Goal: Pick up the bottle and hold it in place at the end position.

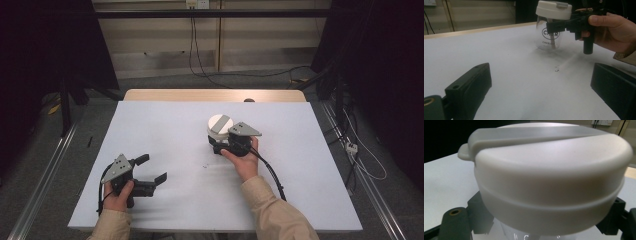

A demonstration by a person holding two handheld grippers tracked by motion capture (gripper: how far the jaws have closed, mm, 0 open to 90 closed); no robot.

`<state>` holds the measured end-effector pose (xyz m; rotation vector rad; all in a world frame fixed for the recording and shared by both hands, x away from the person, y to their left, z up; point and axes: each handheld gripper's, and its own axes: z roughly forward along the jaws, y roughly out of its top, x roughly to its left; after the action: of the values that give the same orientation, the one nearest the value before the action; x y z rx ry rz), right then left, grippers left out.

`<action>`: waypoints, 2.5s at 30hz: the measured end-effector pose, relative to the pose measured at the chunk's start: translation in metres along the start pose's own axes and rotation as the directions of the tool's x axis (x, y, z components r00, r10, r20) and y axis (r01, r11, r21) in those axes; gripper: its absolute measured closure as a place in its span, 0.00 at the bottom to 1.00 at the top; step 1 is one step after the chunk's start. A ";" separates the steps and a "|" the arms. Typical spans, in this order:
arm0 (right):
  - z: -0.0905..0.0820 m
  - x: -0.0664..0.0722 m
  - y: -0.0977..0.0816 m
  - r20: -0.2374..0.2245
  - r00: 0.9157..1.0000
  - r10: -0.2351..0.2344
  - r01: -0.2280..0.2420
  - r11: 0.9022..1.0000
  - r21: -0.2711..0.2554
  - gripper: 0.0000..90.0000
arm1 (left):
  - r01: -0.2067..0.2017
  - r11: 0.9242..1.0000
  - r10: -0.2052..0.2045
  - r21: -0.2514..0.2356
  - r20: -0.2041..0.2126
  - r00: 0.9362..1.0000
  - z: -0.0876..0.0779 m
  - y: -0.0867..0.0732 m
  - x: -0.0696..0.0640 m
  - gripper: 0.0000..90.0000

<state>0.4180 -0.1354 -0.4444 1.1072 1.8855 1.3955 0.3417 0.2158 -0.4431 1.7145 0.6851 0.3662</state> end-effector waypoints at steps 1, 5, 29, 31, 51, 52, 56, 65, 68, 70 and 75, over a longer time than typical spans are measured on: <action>0.000 0.000 0.000 0.000 1.000 0.000 0.000 1.000 0.000 0.20 | 0.000 1.000 0.000 0.000 0.000 1.000 0.000 0.000 0.000 0.03; 0.002 0.002 0.000 -0.007 1.000 -0.002 0.002 1.000 0.000 0.20 | 0.000 1.000 0.000 0.001 0.001 1.000 0.000 0.000 0.000 0.03; 0.013 0.008 -0.006 -0.024 1.000 -0.019 0.019 1.000 0.005 0.20 | 0.009 1.000 -0.009 -0.003 0.002 1.000 0.001 -0.001 0.000 0.03; 0.013 0.009 -0.007 -0.025 0.999 -0.024 0.024 1.000 0.002 0.21 | 0.001 1.000 -0.001 0.004 0.001 1.000 0.001 0.000 0.000 0.03; 0.019 0.013 -0.004 -0.029 0.999 -0.043 0.043 0.999 -0.005 0.21 | 0.003 1.000 -0.003 0.005 0.000 1.000 0.001 -0.001 0.000 0.03; 0.019 0.013 -0.004 -0.029 0.999 -0.043 0.043 0.999 -0.005 0.21 | 0.003 1.000 -0.003 0.005 0.000 1.000 0.001 -0.001 0.000 0.03; 0.020 0.014 -0.004 -0.030 0.998 -0.048 0.047 0.999 -0.006 0.20 | 0.002 1.000 -0.002 0.006 0.002 1.000 0.001 -0.001 0.000 0.03; 0.022 0.014 -0.007 -0.034 0.997 -0.073 0.073 0.997 0.013 0.21 | 0.002 1.000 -0.002 0.007 0.005 1.000 0.002 -0.001 0.000 0.03; 0.022 0.013 -0.008 -0.036 0.997 -0.068 0.068 0.998 0.012 0.21 | 0.008 1.000 -0.008 0.002 0.003 1.000 0.002 -0.001 0.000 0.03; 0.022 0.012 -0.008 -0.037 0.997 -0.061 0.062 0.998 0.011 0.21 | 0.009 1.000 -0.009 0.002 0.002 1.000 0.002 -0.001 0.000 0.03; 0.021 0.012 -0.008 -0.036 0.998 -0.050 0.050 0.999 0.016 0.21 | 0.006 1.000 -0.006 0.006 0.006 1.000 0.002 -0.001 -0.001 0.03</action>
<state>0.4265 -0.1158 -0.4582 1.0420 1.9401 1.3829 0.3421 0.2143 -0.4440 1.7180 0.6871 0.3553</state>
